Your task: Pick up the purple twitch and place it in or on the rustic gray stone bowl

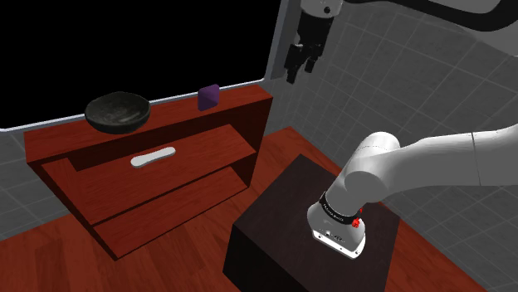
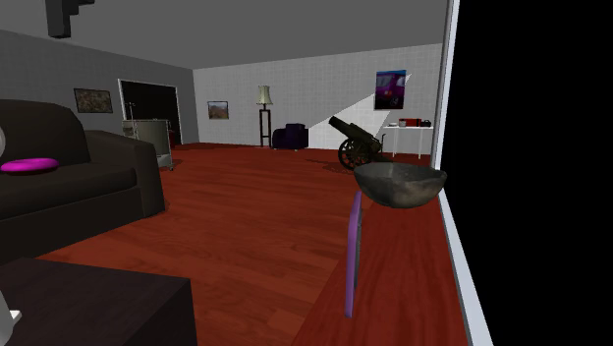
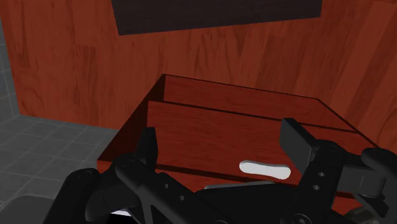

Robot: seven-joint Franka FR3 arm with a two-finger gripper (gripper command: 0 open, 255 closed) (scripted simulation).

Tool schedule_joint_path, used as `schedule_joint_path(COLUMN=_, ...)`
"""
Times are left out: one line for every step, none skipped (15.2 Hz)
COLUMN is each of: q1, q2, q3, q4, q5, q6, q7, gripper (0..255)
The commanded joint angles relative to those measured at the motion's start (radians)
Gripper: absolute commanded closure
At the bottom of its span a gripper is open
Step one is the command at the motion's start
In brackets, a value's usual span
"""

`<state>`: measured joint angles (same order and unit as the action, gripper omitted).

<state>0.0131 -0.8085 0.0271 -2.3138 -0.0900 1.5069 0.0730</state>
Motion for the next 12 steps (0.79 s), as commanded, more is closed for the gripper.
schedule_joint_path(q1=0.0, q2=0.0, q3=0.0, q4=0.0, q5=0.0, q6=0.0, q7=0.0, gripper=0)
schedule_joint_path(q1=0.011, q2=0.009, q3=-0.031, q4=-0.014, q5=-0.012, q6=0.035, q7=-0.059, gripper=0)
schedule_joint_path(q1=0.022, q2=0.02, q3=-0.062, q4=-0.025, q5=-0.024, q6=0.069, q7=-0.117, gripper=0)
schedule_joint_path(q1=0.034, q2=0.034, q3=-0.093, q4=-0.034, q5=-0.034, q6=0.104, q7=-0.175, gripper=0)
schedule_joint_path(q1=0.047, q2=0.051, q3=-0.124, q4=-0.041, q5=-0.043, q6=0.139, q7=-0.234, gripper=0)
schedule_joint_path(q1=0.06, q2=0.07, q3=-0.155, q4=-0.045, q5=-0.05, q6=0.173, q7=-0.291, gripper=0)
schedule_joint_path(q1=0.073, q2=0.092, q3=-0.185, q4=-0.046, q5=-0.055, q6=0.206, q7=-0.35, gripper=0)
schedule_joint_path(q1=0.087, q2=0.116, q3=-0.215, q4=-0.045, q5=-0.058, q6=0.239, q7=-0.409, gripper=0)
schedule_joint_path(q1=0.102, q2=0.142, q3=-0.245, q4=-0.042, q5=-0.059, q6=0.271, q7=-0.468, gripper=0)
schedule_joint_path(q1=0.118, q2=0.171, q3=-0.274, q4=-0.036, q5=-0.057, q6=0.302, q7=-0.528, gripper=0)
schedule_joint_path(q1=0.136, q2=0.201, q3=-0.304, q4=-0.028, q5=-0.053, q6=0.332, q7=-0.588, gripper=0)
schedule_joint_path(q1=0.154, q2=0.233, q3=-0.334, q4=-0.018, q5=-0.047, q6=0.361, q7=-0.648, gripper=0)
